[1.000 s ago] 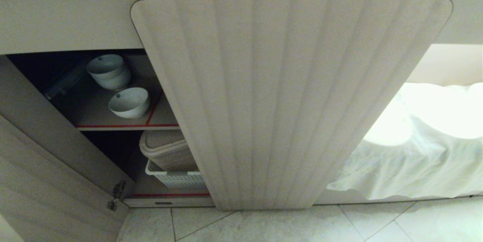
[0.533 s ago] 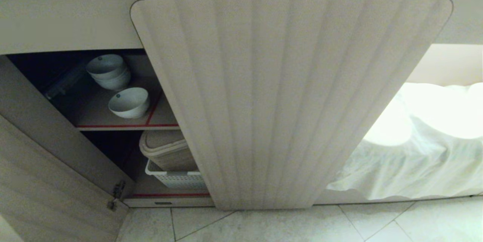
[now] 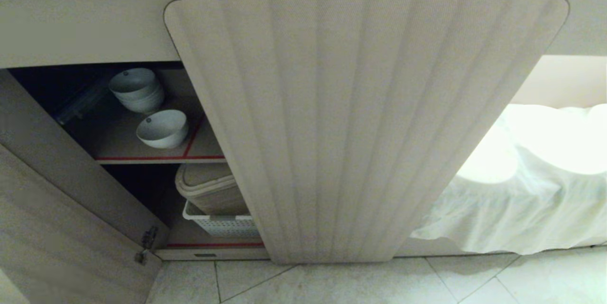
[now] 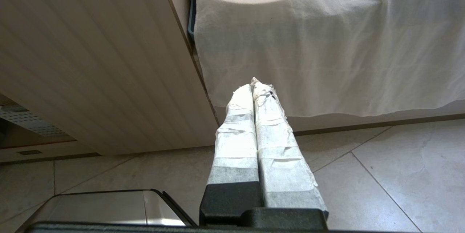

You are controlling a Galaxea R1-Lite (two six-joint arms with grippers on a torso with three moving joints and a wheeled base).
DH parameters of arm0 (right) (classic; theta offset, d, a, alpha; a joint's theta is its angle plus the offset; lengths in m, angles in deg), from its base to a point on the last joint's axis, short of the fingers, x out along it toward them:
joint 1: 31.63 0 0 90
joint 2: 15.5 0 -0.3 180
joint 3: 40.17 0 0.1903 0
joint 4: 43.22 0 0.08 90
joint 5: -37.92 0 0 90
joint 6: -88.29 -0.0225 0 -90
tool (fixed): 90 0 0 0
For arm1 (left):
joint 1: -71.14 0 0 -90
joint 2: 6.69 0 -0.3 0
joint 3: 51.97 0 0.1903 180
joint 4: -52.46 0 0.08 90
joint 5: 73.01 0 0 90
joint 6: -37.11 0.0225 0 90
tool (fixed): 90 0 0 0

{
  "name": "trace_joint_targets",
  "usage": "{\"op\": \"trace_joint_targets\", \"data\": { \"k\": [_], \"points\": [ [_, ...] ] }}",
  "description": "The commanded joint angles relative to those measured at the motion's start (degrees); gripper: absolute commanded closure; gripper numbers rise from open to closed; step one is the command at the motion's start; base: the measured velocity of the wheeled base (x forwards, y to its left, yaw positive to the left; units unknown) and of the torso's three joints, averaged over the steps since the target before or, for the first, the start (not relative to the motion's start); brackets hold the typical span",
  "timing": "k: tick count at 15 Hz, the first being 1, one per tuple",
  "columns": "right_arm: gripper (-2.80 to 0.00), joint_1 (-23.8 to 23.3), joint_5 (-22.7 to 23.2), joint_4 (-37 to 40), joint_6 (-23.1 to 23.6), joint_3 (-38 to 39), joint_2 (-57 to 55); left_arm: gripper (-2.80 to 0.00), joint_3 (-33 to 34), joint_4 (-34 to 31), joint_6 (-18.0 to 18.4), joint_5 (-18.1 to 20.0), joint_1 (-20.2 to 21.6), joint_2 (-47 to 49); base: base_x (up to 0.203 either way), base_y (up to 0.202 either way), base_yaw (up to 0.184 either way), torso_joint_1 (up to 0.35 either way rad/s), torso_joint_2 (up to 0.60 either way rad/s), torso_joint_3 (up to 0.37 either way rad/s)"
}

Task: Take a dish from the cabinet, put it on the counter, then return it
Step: Take the bowl from the cabinet

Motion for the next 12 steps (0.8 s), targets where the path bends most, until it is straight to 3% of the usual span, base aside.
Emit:
{"op": "trace_joint_targets", "data": {
  "k": [1, 7, 12],
  "points": [
    [0.00, 0.02, -0.03, 0.00, -0.04, 0.01, 0.02, 0.00, -2.77, -2.04, -0.06, 0.03, 0.19, 4.18, 0.000, 0.000, 0.000, 0.000, 0.00, 0.000],
    [0.00, 0.02, -0.03, 0.00, -0.04, 0.01, 0.02, 0.00, -6.70, -0.07, -1.58, 0.46, 0.18, 18.50, 0.000, 0.000, 0.000, 0.000, 0.00, 0.000],
    [0.00, 0.02, -0.03, 0.00, -0.04, 0.01, 0.02, 0.00, -7.11, 11.98, -6.13, 0.48, 0.22, 35.10, 0.000, 0.000, 0.000, 0.000, 0.00, 0.000]
  ]
}}
